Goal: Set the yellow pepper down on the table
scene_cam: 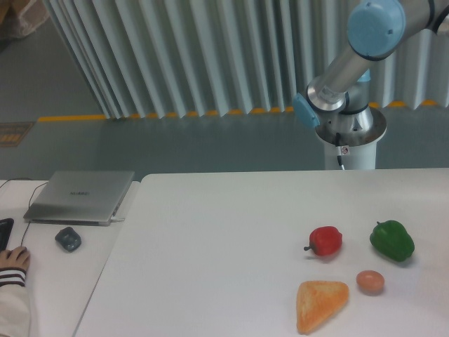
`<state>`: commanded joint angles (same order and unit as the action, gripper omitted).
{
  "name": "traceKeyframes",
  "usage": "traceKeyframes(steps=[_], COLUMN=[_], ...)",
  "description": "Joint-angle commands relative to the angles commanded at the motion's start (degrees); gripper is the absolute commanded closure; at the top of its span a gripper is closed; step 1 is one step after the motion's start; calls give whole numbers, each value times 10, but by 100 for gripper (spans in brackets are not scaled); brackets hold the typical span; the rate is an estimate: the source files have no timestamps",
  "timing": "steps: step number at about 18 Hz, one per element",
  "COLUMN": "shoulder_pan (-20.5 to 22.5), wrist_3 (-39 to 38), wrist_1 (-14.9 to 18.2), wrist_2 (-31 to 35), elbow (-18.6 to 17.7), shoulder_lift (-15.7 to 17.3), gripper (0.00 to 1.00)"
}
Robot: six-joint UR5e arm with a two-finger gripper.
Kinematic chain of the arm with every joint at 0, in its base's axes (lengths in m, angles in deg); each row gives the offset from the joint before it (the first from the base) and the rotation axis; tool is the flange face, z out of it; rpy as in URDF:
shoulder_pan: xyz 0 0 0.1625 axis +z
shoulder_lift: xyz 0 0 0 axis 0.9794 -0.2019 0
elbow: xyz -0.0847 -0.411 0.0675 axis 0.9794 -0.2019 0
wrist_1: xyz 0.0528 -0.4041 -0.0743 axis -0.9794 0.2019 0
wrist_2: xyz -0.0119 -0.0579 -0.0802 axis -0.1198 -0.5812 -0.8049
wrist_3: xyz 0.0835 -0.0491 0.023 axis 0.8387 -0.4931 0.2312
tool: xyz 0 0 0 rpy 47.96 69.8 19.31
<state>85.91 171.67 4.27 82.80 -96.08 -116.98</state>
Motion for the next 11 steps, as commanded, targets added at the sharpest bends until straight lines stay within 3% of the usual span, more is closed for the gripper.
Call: traceKeyframes(steps=[11], shoulder_pan=[-1], wrist_3=[-3], wrist_1=[-2], wrist_2=[-1], elbow=[8], shoulder_lift=[-7], gripper=[0])
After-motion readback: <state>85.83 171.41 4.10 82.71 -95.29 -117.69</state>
